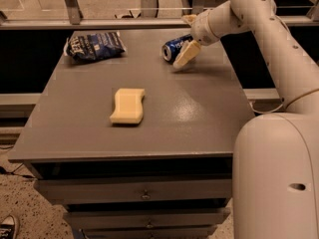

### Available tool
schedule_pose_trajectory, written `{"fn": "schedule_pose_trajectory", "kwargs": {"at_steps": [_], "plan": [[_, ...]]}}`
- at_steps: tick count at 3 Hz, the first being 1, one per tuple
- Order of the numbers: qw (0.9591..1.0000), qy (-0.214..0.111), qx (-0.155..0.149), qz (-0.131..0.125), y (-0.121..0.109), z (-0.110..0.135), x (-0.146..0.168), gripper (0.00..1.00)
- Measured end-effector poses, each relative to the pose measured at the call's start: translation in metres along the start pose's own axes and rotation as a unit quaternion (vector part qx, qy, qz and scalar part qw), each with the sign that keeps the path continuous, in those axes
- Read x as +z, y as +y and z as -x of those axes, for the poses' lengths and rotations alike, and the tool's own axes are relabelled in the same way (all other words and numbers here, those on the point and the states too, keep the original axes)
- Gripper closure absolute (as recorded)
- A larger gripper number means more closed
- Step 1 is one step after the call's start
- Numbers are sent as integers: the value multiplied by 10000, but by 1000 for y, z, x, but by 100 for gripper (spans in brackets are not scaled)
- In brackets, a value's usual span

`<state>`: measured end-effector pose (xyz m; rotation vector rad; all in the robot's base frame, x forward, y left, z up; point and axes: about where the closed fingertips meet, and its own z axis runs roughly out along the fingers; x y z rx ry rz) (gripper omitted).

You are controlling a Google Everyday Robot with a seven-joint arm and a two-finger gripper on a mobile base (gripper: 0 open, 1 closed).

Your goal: Pick pepsi can

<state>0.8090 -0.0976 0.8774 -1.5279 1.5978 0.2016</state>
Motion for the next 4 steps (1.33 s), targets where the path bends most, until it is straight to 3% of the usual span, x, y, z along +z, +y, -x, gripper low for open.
{"fn": "schedule_pose_trajectory", "kwargs": {"at_steps": [1,2,4], "plan": [[9999,2,52,112,0,-2,6,0],[9997,37,90,240,2,-8,10,18],[9992,102,142,348,3,-15,10,65]]}}
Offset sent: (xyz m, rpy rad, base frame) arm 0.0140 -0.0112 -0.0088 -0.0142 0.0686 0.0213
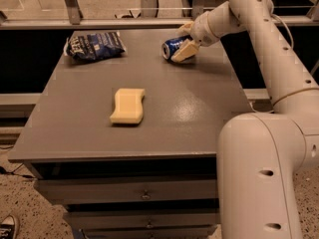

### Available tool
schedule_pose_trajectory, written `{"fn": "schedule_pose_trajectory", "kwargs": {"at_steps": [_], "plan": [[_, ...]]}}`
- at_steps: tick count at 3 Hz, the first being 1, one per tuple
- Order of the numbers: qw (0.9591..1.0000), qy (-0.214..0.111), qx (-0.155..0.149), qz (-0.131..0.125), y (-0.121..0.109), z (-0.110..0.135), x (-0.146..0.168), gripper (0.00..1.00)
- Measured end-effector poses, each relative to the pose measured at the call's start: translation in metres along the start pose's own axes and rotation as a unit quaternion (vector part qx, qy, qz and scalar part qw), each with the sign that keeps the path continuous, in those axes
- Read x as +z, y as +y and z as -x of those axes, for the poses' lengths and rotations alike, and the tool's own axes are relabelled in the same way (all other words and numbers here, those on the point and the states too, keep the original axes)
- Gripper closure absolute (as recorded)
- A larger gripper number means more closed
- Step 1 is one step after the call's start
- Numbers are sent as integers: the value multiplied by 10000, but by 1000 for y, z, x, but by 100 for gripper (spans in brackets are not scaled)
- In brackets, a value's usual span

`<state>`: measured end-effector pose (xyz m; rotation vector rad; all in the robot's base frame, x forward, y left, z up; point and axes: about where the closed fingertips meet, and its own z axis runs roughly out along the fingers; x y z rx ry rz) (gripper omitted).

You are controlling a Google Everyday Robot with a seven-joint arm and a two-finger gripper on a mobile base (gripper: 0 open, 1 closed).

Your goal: Pick pepsi can

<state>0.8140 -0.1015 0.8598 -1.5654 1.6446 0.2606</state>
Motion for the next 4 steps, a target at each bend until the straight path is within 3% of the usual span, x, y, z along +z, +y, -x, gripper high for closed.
{"fn": "schedule_pose_trajectory", "kwargs": {"at_steps": [1,2,4], "plan": [[10000,45,-52,26,1,1,-6,88],[9993,146,-339,58,4,10,-16,100],[9941,290,-1024,190,20,37,-37,100]]}}
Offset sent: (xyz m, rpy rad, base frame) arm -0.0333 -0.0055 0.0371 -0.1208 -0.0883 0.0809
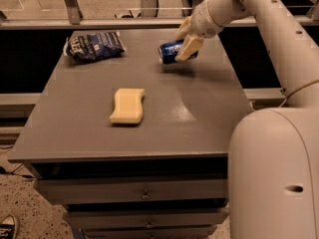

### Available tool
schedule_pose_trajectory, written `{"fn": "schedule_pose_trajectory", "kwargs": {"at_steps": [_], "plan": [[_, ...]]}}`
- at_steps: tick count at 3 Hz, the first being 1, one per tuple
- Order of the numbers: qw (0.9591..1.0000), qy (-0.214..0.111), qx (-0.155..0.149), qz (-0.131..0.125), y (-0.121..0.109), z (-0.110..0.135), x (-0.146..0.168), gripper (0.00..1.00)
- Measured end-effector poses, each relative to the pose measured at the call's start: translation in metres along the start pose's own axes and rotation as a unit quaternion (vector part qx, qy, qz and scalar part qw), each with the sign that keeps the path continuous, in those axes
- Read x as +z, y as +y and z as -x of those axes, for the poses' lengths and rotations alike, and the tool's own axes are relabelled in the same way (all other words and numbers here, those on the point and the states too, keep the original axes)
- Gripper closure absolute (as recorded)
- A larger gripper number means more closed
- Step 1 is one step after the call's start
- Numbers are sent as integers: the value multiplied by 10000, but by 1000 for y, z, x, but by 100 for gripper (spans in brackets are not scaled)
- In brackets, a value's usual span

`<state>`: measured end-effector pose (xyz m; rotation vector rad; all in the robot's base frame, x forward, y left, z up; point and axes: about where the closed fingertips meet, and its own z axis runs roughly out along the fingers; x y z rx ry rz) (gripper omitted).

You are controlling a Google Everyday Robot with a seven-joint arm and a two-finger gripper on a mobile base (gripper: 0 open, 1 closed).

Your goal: Pick pepsi can

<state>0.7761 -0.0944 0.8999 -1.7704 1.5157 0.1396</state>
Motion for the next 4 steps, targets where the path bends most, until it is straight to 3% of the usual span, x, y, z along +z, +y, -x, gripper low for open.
{"fn": "schedule_pose_trajectory", "kwargs": {"at_steps": [1,3,4], "plan": [[9997,-124,-50,185,15,10,-5,100],[9984,-37,-13,566,44,10,-1,100],[9981,-190,96,577,50,12,-10,100]]}}
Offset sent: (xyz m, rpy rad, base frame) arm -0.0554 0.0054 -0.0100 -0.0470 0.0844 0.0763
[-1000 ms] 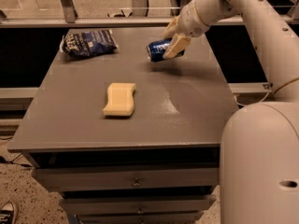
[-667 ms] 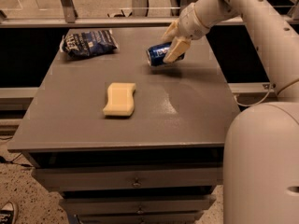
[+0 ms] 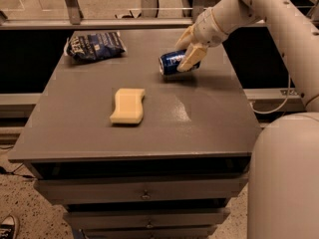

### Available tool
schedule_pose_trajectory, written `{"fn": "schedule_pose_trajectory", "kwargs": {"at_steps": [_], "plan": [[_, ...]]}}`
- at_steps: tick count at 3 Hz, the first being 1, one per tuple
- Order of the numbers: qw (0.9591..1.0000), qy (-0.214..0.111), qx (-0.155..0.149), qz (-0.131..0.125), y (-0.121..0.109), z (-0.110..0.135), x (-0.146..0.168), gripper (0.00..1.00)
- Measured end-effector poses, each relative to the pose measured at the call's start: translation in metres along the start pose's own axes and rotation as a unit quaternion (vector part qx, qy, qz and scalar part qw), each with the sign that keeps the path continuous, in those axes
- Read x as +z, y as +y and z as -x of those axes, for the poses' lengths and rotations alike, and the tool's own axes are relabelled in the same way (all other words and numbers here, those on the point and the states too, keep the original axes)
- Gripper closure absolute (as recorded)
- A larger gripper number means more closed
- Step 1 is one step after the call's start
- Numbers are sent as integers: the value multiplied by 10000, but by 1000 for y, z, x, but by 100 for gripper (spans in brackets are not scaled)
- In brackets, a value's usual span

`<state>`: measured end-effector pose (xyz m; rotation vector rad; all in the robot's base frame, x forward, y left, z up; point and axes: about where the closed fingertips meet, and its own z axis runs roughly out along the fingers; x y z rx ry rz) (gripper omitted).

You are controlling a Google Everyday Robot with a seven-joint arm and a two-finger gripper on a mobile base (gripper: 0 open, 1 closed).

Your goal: Pick pepsi can

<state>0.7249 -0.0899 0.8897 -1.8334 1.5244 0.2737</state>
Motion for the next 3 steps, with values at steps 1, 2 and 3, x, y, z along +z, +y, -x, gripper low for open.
{"fn": "schedule_pose_trajectory", "kwargs": {"at_steps": [1,2,3], "plan": [[9993,-352,5,-129,2,17,-20,100],[9963,-819,35,-257,3,38,-42,100],[9958,-876,42,-255,4,40,-43,100]]}}
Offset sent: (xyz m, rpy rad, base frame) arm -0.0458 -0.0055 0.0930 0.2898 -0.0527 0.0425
